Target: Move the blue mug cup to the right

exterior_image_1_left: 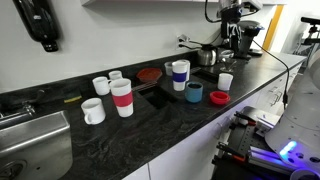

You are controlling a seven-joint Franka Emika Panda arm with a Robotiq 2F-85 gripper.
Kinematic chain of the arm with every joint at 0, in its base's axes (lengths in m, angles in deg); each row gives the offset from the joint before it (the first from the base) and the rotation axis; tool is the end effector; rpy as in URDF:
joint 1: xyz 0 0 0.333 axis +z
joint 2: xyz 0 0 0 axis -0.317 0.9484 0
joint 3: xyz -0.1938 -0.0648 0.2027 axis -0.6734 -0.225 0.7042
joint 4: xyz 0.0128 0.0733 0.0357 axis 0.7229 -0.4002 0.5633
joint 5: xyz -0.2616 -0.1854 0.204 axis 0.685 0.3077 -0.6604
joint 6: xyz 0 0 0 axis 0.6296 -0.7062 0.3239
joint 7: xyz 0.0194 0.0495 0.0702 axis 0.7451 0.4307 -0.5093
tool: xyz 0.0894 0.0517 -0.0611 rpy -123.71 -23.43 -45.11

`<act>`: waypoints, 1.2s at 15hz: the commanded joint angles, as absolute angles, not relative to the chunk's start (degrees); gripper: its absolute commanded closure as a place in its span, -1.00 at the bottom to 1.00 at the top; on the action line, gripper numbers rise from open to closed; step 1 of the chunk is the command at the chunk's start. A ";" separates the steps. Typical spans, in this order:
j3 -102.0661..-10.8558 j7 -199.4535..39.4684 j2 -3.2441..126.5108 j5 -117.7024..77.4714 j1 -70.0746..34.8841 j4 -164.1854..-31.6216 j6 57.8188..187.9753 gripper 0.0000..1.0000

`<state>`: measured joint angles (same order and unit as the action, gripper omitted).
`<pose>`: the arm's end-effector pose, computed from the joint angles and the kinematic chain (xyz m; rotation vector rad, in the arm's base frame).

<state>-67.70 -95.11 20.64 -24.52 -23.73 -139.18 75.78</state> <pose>0.3484 -0.1294 0.4360 -2.8636 0.1898 0.5018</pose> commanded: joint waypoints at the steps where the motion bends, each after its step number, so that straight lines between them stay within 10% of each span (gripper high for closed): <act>1: -65.14 -87.87 22.56 -26.94 -25.66 -140.88 81.59 -1.00; 18: -60.76 -82.08 25.70 -27.60 -24.43 -143.50 88.49 -1.00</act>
<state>-62.27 -82.47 23.71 -27.09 -23.95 -143.55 85.91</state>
